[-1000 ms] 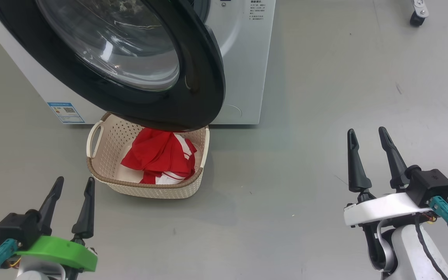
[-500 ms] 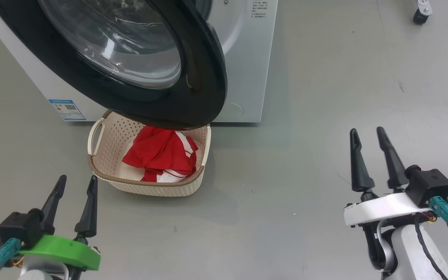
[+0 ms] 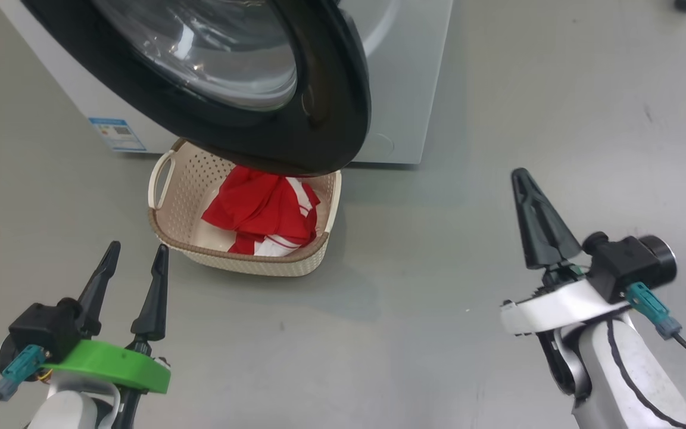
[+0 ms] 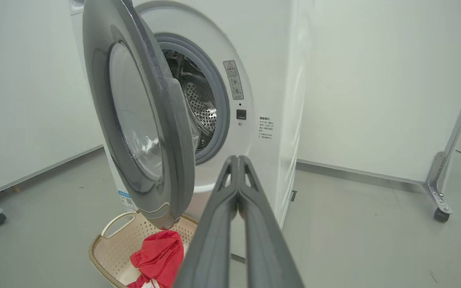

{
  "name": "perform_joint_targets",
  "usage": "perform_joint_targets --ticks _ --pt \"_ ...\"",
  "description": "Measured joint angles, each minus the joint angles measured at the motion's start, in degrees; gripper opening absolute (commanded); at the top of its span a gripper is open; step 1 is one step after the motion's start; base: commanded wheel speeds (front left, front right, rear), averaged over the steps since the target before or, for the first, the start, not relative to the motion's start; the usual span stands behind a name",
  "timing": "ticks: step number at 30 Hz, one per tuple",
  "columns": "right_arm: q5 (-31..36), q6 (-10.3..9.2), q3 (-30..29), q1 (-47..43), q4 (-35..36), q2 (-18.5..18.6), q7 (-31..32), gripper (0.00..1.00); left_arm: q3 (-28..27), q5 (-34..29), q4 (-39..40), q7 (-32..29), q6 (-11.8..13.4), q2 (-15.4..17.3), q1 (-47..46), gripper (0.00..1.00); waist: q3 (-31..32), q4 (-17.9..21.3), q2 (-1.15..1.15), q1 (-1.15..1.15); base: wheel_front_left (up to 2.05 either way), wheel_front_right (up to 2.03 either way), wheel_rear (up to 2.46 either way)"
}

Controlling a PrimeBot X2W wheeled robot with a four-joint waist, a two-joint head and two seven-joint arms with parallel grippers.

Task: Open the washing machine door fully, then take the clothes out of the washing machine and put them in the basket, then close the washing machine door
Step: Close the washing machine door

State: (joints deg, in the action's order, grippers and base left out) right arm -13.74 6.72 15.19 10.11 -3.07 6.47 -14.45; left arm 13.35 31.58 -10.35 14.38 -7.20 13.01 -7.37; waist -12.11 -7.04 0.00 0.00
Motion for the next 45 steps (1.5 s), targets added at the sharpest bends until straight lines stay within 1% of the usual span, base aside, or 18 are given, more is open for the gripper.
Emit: perform_joint_targets --ticks 1,6,14,21,26,34,38,42,45 --pt "0.2 0.25 0.9 0.8 0.1 0.2 0.0 0.0 0.1 0.0 0.1 0.0 0.0 -0.1 -0.3 1.0 -0.4 -0.3 0.0 0.0 0.0 0.0 0.0" --pt "1.4 0.26 4.4 4.1 0.4 1.2 1.3 0.0 0.9 0.0 0.6 0.0 0.0 -0.8 -1.7 1.0 -2.0 -1.7 0.0 0.0 0.0 0.0 0.0" --pt "2.7 0.27 14.0 12.6 0.2 4.3 4.7 0.0 3.2 0.0 1.4 0.1 0.0 -2.8 -4.5 1.0 -6.3 -5.8 0.0 0.0 0.0 0.0 0.0" --pt "2.5 0.27 18.9 20.5 -1.1 6.5 7.1 0.0 3.8 0.2 1.5 0.1 0.0 -3.5 -6.8 1.0 -10.3 -9.0 0.0 0.0 0.0 0.0 0.0" --pt "1.6 0.27 19.3 25.4 -2.9 7.9 8.0 0.0 4.3 0.8 1.5 0.1 0.0 -4.9 -8.7 1.0 -13.2 -11.3 0.0 0.0 0.0 0.0 0.0" --pt "-0.5 0.27 17.0 29.2 -6.7 9.7 8.0 0.0 4.8 1.2 0.9 0.1 0.0 -6.2 -10.2 1.0 -17.0 -14.8 0.0 0.0 0.0 0.0 0.0" --pt "-0.9 0.27 16.6 30.8 -8.1 10.0 7.6 0.0 4.7 1.2 0.6 0.1 0.0 -6.3 -10.3 1.0 -18.4 -15.8 0.0 0.0 0.0 0.0 0.0" --pt "-1.0 0.31 14.8 32.8 -8.9 10.3 7.3 0.0 4.7 1.2 0.7 0.1 0.0 -6.4 -11.1 1.0 -19.7 -16.4 0.0 0.0 0.0 0.0 0.0" --pt "-1.1 0.73 13.6 34.4 -9.2 10.3 7.2 0.0 4.7 1.2 0.8 0.1 0.0 -6.6 -12.0 1.0 -20.8 -16.6 0.0 0.0 0.0 0.0 0.0"
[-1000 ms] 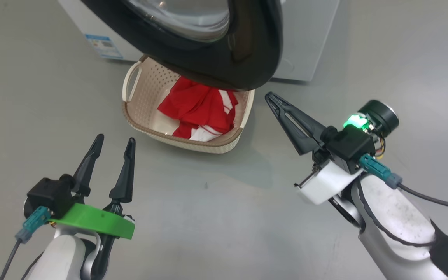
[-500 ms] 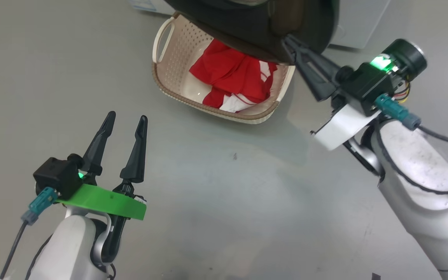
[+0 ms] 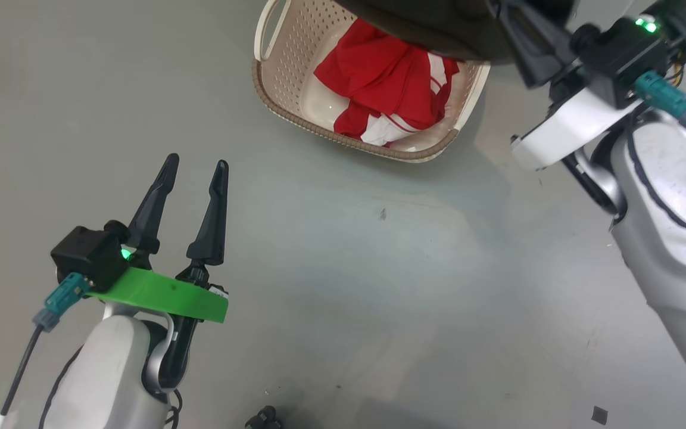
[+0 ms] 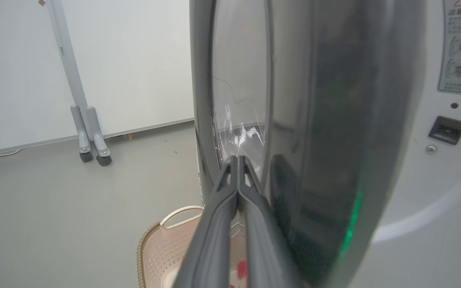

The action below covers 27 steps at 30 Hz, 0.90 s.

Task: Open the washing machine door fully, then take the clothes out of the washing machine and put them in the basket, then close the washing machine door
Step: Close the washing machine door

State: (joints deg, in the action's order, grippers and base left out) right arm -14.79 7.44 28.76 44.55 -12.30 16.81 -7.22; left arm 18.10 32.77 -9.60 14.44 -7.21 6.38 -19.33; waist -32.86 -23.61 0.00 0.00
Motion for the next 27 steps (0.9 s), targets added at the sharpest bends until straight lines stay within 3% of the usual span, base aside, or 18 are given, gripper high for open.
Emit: perform_joint_targets --ticks 27 --pt "0.4 0.07 -4.6 20.3 -3.9 6.2 2.3 0.0 -0.6 2.8 0.8 0.0 0.0 -2.6 -5.6 1.0 -10.7 -2.5 0.0 0.0 0.0 0.0 0.0"
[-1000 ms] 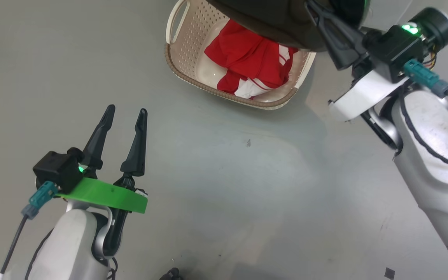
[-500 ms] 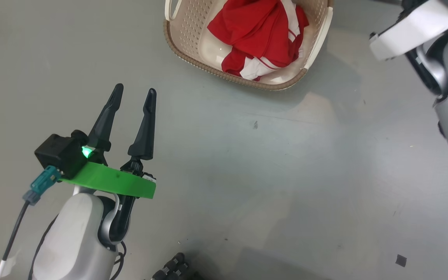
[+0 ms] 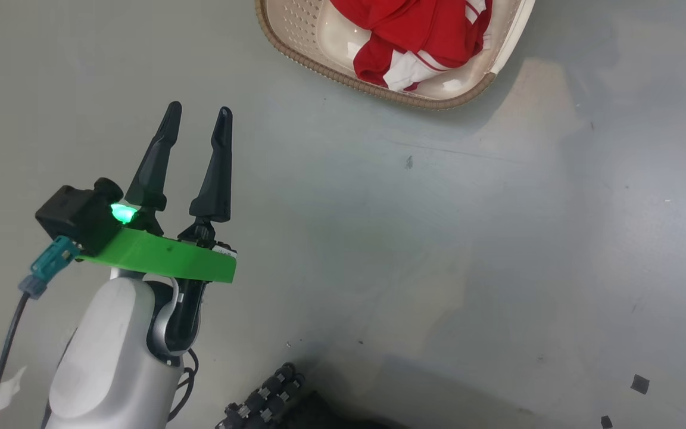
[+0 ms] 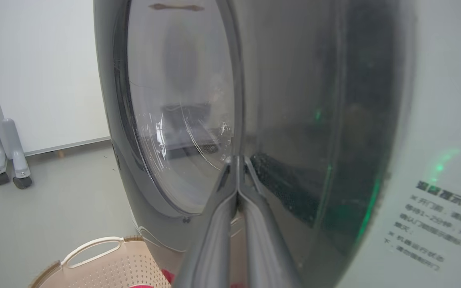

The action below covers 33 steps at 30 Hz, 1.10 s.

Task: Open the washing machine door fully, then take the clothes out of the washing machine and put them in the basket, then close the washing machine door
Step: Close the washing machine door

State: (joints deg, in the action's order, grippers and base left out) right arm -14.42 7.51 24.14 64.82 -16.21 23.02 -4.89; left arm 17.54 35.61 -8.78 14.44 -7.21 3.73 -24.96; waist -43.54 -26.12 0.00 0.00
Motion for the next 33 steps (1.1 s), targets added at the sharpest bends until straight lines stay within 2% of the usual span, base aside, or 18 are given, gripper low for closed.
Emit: perform_joint_targets --ticks 11,21,28,33 --pt "-0.3 -0.01 -2.5 5.7 -3.2 0.0 0.2 0.0 0.0 1.2 -0.8 0.0 0.0 -1.1 -0.4 1.0 -2.7 -1.9 0.0 0.0 0.0 0.0 0.0" --pt "1.0 0.0 -1.8 8.0 -5.5 0.3 -0.5 0.0 0.0 1.2 -1.0 0.0 0.0 -1.3 -1.5 1.0 -3.1 -2.6 0.0 0.0 0.0 0.0 0.0" --pt "1.0 -0.1 -1.5 6.8 -9.5 -0.2 -4.0 0.0 -0.1 0.7 -1.9 0.0 0.0 -1.6 -2.1 1.0 -1.4 -2.4 0.0 0.0 0.0 0.0 0.0" --pt "0.8 -1.11 -1.4 0.2 -12.4 0.4 -6.9 0.0 -0.2 -0.2 -2.1 0.0 0.0 -1.6 -2.1 1.0 0.8 -1.8 0.0 0.0 0.0 0.0 0.0"
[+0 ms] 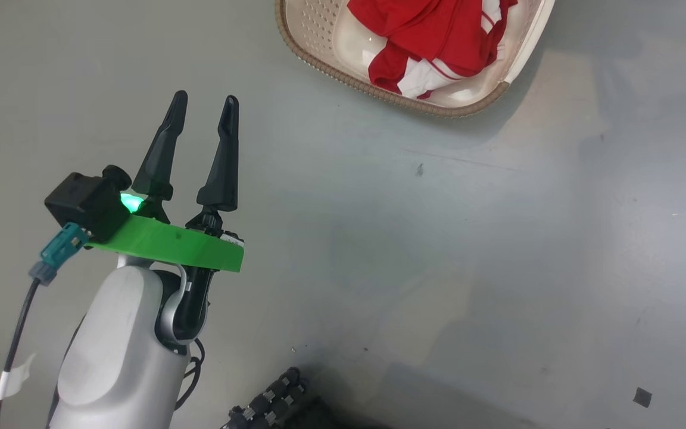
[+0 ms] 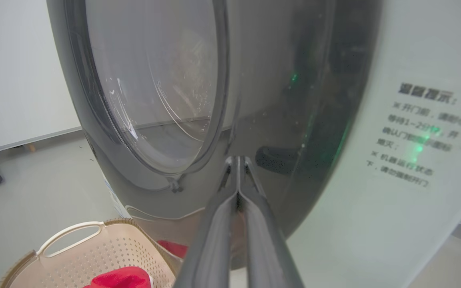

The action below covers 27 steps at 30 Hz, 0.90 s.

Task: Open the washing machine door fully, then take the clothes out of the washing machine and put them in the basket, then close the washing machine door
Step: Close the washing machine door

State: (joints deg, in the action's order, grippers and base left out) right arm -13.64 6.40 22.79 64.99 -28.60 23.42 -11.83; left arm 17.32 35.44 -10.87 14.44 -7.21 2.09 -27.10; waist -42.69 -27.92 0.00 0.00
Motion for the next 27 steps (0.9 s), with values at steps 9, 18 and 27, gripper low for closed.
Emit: perform_joint_targets --ticks 9,18,27 --pt "-2.5 -0.1 -0.7 -10.4 -2.0 -3.0 -2.2 0.0 -0.1 -2.3 -1.4 0.0 0.0 1.6 0.1 1.0 5.6 2.6 0.0 0.0 0.0 0.0 0.0" --pt "-4.8 -2.1 -2.3 -19.7 -1.4 -6.5 -2.7 0.0 -1.9 -3.2 -3.4 0.0 0.0 4.3 2.7 1.0 11.8 7.1 0.0 0.0 0.0 0.0 0.0" --pt "-6.9 -4.15 -7.4 -28.5 4.8 -9.1 -2.7 0.0 -2.9 -4.0 -4.4 0.0 0.0 6.1 6.4 1.0 18.7 12.1 0.0 0.0 0.0 0.0 0.0"
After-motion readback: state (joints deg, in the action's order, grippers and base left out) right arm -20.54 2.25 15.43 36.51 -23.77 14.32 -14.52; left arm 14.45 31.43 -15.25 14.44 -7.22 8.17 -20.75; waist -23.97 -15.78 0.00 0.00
